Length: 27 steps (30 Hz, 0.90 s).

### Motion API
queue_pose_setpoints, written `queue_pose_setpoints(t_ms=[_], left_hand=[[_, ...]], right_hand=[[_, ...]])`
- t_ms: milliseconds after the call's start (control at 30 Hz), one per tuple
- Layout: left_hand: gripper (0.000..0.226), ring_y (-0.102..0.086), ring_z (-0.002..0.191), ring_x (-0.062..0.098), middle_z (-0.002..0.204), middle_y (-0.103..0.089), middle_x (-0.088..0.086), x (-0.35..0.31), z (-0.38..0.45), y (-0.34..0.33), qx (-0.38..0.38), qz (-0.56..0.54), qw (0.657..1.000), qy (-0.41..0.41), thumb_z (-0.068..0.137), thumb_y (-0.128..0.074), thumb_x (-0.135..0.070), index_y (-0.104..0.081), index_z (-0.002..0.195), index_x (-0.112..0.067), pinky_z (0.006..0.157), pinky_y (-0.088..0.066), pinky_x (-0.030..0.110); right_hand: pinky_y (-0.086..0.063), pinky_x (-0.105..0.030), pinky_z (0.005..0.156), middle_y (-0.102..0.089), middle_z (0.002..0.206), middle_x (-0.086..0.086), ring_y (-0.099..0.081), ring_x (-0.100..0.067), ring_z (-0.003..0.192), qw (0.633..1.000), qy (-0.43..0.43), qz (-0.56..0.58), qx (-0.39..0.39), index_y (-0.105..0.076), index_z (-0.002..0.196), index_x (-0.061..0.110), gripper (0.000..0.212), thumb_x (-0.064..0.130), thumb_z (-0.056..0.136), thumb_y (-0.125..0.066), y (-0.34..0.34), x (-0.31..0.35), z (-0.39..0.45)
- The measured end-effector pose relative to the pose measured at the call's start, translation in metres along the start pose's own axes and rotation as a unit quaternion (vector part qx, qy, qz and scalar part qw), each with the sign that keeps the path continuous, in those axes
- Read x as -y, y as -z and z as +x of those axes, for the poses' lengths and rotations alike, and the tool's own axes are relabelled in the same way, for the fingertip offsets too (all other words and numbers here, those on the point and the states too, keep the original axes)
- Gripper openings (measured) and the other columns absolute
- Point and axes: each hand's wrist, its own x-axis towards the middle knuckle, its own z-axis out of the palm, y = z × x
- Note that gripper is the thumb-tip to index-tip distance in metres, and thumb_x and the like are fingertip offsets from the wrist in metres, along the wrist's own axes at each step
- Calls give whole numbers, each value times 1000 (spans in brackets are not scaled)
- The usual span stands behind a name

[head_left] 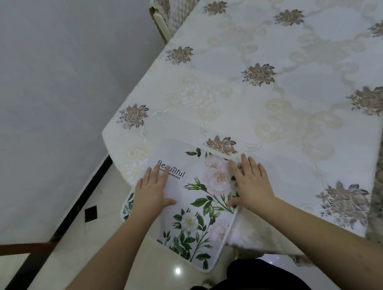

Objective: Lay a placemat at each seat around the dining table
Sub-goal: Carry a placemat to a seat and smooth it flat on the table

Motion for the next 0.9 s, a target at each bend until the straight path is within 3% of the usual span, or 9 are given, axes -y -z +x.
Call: queue_pose_setpoints(t_ms=[333, 567, 733, 833, 900], left_hand=[[139, 7, 152, 35, 164, 9, 18, 19, 19, 7, 61, -30, 995, 66, 55, -74, -80, 13, 155, -38, 121, -5, 51], [133, -4, 152, 32, 165, 3, 17, 29, 14, -2, 17, -70, 997, 20, 59, -69, -82, 9, 156, -38, 121, -10, 50], [128, -1, 152, 33, 163, 4, 21, 31, 9, 1, 4, -63, 998, -15, 64, -65, -82, 8, 157, -33, 121, -9, 48], [126, -3, 152, 33, 164, 1, 19, 34, 7, 0, -16, -76, 997, -25, 65, -64, -83, 7, 157, -34, 120, -12, 48], [123, -6, 151, 33, 164, -2, 18, 36, 5, 0, -34, -81, 996, -35, 67, -66, -79, 5, 157, -36, 119, -16, 49]], right_hand=[[-4, -52, 120, -7, 162, -12, -4, -34, 150, 1000, -23, 5, 9, 2, 156, 18, 126, 66, 68, -74, 2, 5, 5], [0, -54, 119, -7, 163, -4, -2, -26, 151, 997, -73, 17, 12, 7, 156, 19, 134, 61, 64, -80, 3, 14, 6], [1, -55, 119, -12, 161, -1, -5, -27, 150, 996, -89, -24, -16, 7, 156, 22, 133, 62, 63, -80, 7, 25, -2], [-9, -52, 119, -14, 159, -2, -13, -26, 148, 995, -93, -12, -37, 5, 156, 24, 133, 56, 63, -84, 10, 30, -7], [-27, -47, 113, -17, 156, -4, -25, -28, 142, 994, -84, 29, -65, 3, 156, 25, 130, 46, 64, -87, 9, 32, -12]])
